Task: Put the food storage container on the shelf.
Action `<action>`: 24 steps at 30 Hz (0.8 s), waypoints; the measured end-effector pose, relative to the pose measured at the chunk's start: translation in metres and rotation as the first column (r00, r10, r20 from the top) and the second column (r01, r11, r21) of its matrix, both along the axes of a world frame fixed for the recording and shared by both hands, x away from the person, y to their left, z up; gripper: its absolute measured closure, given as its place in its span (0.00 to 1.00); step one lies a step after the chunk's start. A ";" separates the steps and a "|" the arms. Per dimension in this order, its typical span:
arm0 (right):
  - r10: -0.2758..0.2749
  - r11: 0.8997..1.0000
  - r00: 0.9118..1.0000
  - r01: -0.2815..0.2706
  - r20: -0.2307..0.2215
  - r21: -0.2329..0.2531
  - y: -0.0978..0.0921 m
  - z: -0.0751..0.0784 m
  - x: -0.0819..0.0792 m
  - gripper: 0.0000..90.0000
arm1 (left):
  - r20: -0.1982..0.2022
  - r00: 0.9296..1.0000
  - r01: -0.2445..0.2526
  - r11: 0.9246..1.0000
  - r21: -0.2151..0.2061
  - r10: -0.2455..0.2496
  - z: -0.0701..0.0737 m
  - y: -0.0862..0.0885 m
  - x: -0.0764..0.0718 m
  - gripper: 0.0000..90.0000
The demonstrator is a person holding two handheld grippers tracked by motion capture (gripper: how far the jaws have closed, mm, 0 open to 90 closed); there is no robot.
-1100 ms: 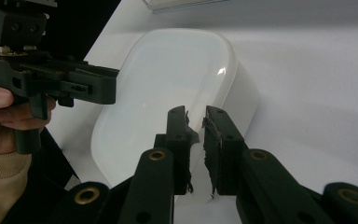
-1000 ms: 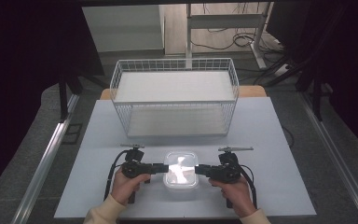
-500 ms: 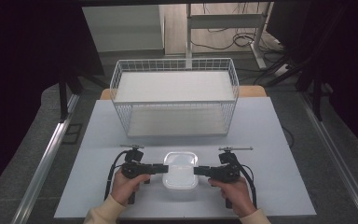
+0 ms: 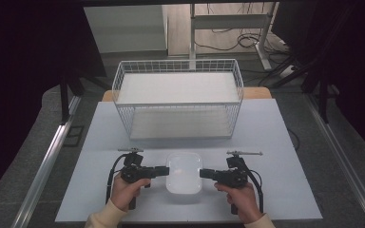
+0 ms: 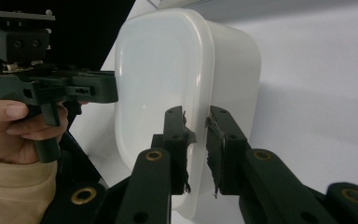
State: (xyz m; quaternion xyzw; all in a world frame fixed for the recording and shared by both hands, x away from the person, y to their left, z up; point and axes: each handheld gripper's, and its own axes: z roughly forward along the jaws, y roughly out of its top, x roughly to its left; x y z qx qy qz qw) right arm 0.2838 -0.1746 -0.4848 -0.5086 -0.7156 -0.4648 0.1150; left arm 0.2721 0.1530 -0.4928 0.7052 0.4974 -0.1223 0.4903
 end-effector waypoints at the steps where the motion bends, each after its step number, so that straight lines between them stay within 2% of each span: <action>1: 0.000 1.000 1.000 0.000 0.000 0.000 0.000 0.000 0.000 0.87 | 0.000 1.000 0.000 1.000 0.000 0.000 0.000 0.000 0.000 0.87; 6: -0.006 1.000 0.999 0.007 0.034 -0.027 0.001 0.003 -0.003 0.88 | 0.013 1.000 -0.002 1.000 0.008 0.002 0.002 -0.001 -0.002 0.88; 10: -0.003 1.000 0.999 0.004 0.042 -0.029 0.001 0.004 -0.003 0.88 | 0.020 1.000 -0.002 1.000 0.005 0.002 0.003 -0.001 -0.003 0.88; 14: 0.006 0.999 0.997 -0.004 0.072 -0.035 0.001 0.009 -0.005 0.88 | 0.048 0.999 -0.004 1.000 0.013 0.003 0.008 -0.001 -0.006 0.88; 17: 0.020 0.999 0.992 -0.014 0.124 -0.046 0.002 0.015 -0.008 0.88 | 0.083 0.997 -0.006 1.000 0.021 0.004 0.015 -0.001 -0.009 0.88; 24: 0.030 0.998 0.984 -0.021 0.175 -0.054 0.001 0.025 -0.012 0.88 | 0.126 0.992 -0.002 0.999 0.034 -0.002 0.023 -0.002 -0.013 0.88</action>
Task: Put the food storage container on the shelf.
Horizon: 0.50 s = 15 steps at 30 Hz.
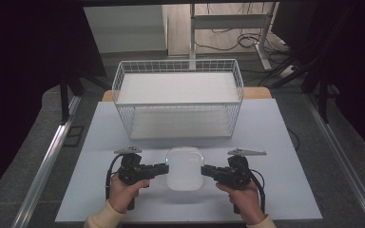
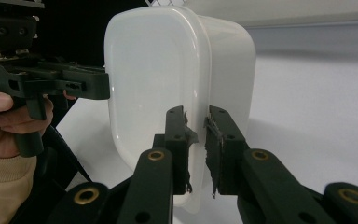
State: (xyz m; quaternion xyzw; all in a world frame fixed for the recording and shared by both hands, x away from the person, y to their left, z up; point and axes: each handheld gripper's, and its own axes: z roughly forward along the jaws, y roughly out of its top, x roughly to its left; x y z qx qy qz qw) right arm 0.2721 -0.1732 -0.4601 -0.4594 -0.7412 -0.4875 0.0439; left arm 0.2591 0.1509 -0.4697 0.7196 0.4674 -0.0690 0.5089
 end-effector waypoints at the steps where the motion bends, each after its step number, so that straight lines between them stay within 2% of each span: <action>1: 0.001 1.000 1.000 -0.001 0.005 0.000 0.000 0.001 0.000 0.88 | 0.005 1.000 -0.002 1.000 0.001 0.002 0.001 0.000 -0.001 0.88; 9: 0.006 1.000 0.999 -0.006 0.046 0.000 0.000 0.010 -0.004 0.88 | 0.050 0.999 0.003 1.000 0.003 -0.003 0.012 0.001 -0.004 0.88; 15: 0.010 1.000 0.997 -0.010 0.075 -0.003 0.001 0.017 -0.006 0.88 | 0.066 0.998 0.001 1.000 -0.002 -0.001 0.017 0.002 -0.006 0.88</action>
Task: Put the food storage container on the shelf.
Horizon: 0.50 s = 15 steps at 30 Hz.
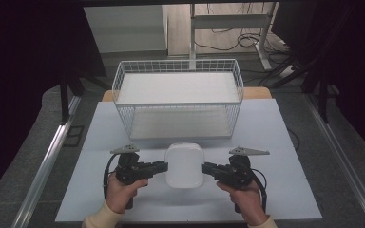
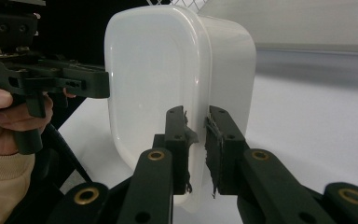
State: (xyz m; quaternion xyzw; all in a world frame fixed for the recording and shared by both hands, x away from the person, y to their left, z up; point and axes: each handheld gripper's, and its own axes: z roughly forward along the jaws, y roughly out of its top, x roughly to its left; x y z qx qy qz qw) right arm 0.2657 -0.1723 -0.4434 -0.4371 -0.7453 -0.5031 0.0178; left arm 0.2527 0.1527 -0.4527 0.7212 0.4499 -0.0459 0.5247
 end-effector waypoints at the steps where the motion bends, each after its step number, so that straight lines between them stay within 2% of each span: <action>1: 0.002 1.000 1.000 -0.002 0.011 -0.001 0.000 0.002 -0.001 0.88 | 0.009 1.000 0.001 1.000 0.002 -0.001 0.002 0.000 -0.001 0.88; 9: 0.005 1.000 0.999 -0.006 0.042 0.005 0.001 0.010 -0.005 0.88 | 0.040 0.999 -0.008 1.000 0.003 0.008 0.011 0.001 -0.006 0.88; 15: 0.011 1.000 0.998 -0.011 0.058 0.001 0.002 0.015 -0.006 0.88 | 0.045 0.999 -0.010 1.000 -0.002 0.010 0.014 0.003 -0.006 0.88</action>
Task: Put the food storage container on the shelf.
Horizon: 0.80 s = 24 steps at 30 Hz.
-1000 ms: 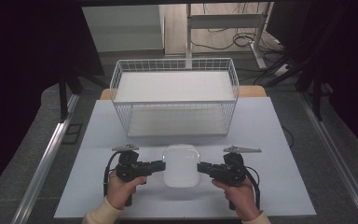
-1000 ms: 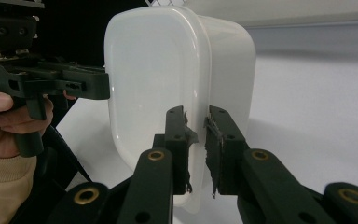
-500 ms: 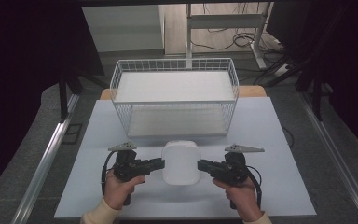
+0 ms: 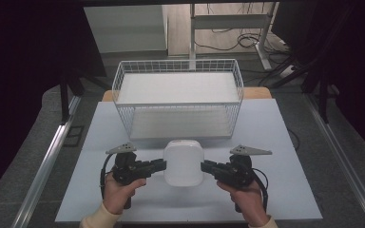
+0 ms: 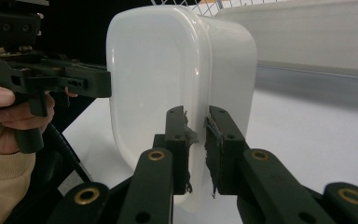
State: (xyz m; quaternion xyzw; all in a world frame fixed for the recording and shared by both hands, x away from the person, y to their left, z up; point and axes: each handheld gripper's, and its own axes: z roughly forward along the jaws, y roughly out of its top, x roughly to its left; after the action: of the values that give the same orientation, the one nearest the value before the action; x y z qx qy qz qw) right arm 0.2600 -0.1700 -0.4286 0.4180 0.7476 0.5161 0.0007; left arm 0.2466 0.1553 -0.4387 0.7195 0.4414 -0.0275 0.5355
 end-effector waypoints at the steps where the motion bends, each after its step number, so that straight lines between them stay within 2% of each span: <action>1: 0.001 1.000 1.000 -0.001 0.004 -0.003 0.000 0.001 0.000 0.88 | 0.002 1.000 -0.001 1.000 0.000 0.001 0.001 0.000 0.000 0.88; 15: 0.023 1.000 0.998 -0.023 0.058 -0.003 0.007 0.026 0.014 0.88 | 0.050 0.999 -0.018 1.000 -0.010 0.018 0.024 0.008 0.012 0.88; 19: 0.028 1.000 0.997 -0.029 0.075 0.002 0.009 0.034 0.020 0.89 | 0.071 0.997 -0.019 1.000 0.001 0.019 0.035 0.009 0.017 0.88; 24: 0.031 1.000 0.994 -0.031 0.106 0.002 0.011 0.051 0.029 0.89 | 0.100 0.995 -0.026 1.000 0.004 0.026 0.051 0.011 0.027 0.88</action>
State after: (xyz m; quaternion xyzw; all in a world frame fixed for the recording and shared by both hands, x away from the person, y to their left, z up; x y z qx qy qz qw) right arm 0.2892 -0.1586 -0.3773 0.3783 0.7520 0.5389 0.0316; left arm 0.2734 0.1668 -0.3874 0.7155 0.4235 0.0166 0.5554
